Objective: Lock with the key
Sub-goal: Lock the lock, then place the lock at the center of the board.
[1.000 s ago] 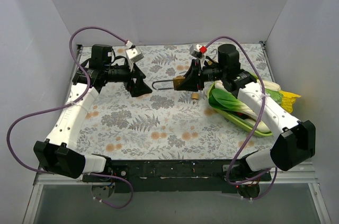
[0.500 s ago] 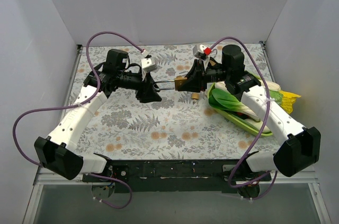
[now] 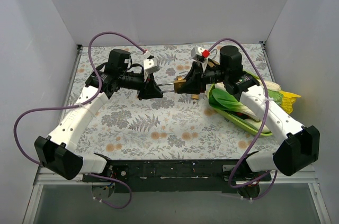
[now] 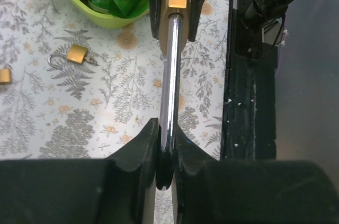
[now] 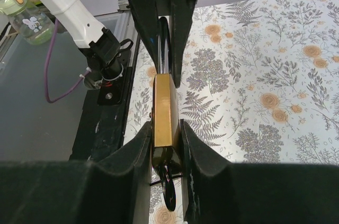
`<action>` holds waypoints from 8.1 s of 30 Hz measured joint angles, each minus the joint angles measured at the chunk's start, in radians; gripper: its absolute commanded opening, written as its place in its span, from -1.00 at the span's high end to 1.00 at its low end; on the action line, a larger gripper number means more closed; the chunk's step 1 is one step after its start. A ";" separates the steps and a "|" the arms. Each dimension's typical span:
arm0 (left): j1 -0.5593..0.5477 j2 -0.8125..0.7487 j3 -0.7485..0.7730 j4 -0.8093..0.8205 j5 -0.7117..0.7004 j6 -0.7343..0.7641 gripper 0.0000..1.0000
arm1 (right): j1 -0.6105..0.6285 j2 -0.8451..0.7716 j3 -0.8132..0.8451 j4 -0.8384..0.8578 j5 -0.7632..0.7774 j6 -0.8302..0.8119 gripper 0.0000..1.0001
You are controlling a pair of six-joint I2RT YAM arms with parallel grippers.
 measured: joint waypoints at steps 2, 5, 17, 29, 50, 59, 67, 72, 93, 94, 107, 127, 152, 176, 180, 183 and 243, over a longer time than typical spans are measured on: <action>-0.008 0.000 -0.001 -0.009 0.000 0.003 1.00 | 0.003 0.005 0.000 -0.016 0.000 -0.015 0.97; -0.017 0.003 -0.002 -0.022 -0.004 0.010 1.00 | 0.000 0.010 0.000 -0.037 -0.008 -0.031 0.97; -0.033 0.019 -0.013 -0.020 -0.017 -0.041 1.00 | 0.009 0.027 0.000 -0.054 -0.010 -0.027 0.97; -0.037 0.014 -0.051 0.006 -0.023 -0.139 1.00 | 0.032 0.055 -0.029 0.041 -0.015 0.092 0.97; -0.039 0.037 -0.085 -0.031 -0.068 -0.201 1.00 | 0.063 0.096 -0.127 0.193 -0.002 0.178 0.97; -0.042 0.048 -0.085 -0.029 -0.081 -0.223 1.00 | 0.069 0.118 -0.127 0.231 -0.003 0.201 0.97; -0.044 0.045 -0.089 -0.034 -0.095 -0.209 1.00 | 0.071 0.120 -0.127 0.209 0.001 0.170 0.97; -0.047 0.039 -0.103 -0.050 -0.099 -0.154 1.00 | 0.073 0.120 -0.123 0.143 0.000 0.124 0.97; 0.208 0.011 -0.001 0.158 -0.149 -0.254 -0.96 | -0.031 0.131 -0.107 0.238 0.151 0.421 0.97; 0.226 0.009 0.000 0.185 -0.154 -0.318 -0.96 | -0.045 0.131 -0.107 0.272 0.180 0.445 0.97; 0.290 0.101 0.087 0.496 -0.119 -1.107 -0.96 | 0.002 0.131 -0.106 0.613 0.638 0.450 0.97; 0.112 0.174 0.033 0.742 -0.176 -1.434 -0.96 | 0.257 0.132 -0.104 0.694 1.045 0.186 0.97; 0.126 0.174 0.009 0.780 -0.222 -1.500 1.00 | 0.328 0.129 -0.095 0.683 1.228 0.060 -0.10; 0.262 0.155 -0.055 0.764 -0.172 -1.449 1.00 | 0.297 0.104 0.020 0.385 0.911 -0.066 0.20; 0.263 0.148 -0.069 0.761 -0.167 -1.448 1.00 | 0.297 0.121 0.030 0.377 0.919 -0.080 0.24; 0.263 0.144 -0.070 0.762 -0.161 -1.448 1.00 | 0.297 0.126 0.034 0.368 0.931 -0.093 0.28; 0.499 0.488 0.228 -0.053 -0.789 -0.389 1.00 | 0.266 -0.090 -0.191 0.241 0.921 -0.026 0.97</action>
